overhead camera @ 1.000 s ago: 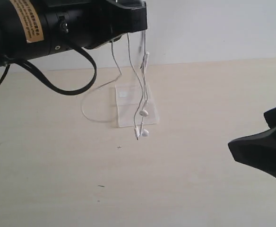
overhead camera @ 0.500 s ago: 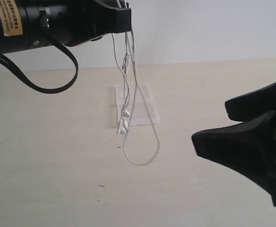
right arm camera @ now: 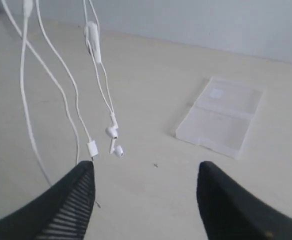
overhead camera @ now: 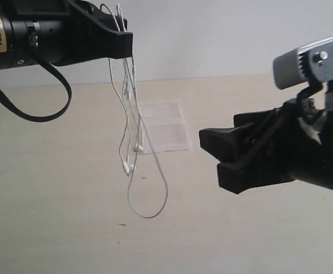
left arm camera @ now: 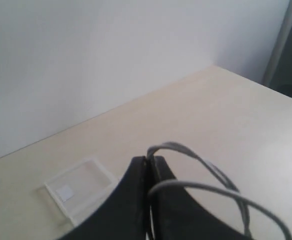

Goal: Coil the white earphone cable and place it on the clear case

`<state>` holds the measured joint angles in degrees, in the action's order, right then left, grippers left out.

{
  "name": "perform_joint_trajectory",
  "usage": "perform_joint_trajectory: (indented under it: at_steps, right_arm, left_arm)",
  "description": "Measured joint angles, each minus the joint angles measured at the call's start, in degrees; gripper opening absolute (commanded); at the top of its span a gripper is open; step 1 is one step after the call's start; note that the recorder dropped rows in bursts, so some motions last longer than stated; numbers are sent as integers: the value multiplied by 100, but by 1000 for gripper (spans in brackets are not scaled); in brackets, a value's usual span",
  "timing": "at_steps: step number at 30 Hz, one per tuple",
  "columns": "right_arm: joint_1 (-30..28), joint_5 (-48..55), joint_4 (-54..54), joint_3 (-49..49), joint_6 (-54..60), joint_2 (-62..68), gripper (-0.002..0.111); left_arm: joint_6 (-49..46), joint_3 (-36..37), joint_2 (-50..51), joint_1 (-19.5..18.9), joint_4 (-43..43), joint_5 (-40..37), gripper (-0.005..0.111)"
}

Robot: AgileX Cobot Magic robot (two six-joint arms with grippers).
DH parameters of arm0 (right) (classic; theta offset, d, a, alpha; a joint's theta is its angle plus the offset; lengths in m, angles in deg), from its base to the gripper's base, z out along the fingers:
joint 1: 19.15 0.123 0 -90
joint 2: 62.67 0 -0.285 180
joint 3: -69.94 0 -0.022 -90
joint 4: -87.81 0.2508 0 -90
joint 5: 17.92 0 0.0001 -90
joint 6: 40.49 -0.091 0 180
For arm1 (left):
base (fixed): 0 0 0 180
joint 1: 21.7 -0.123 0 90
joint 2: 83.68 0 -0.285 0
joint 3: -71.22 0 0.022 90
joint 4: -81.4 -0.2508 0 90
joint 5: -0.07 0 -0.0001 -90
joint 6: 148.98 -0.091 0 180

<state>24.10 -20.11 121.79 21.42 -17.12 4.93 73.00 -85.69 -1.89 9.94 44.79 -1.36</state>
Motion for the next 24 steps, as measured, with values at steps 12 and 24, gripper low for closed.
perform_joint_trajectory:
  at_steps: [12, 24]
  right_arm:
    - [0, 282, 13, 829, -66, 1066, 88]
    - [474, 1307, 274, 1281, 1475, 1075, 70]
  left_arm:
    - [0, 0, 76, -190, -321, 143, 0]
    - [0, 0, 76, -190, -337, -180, 0]
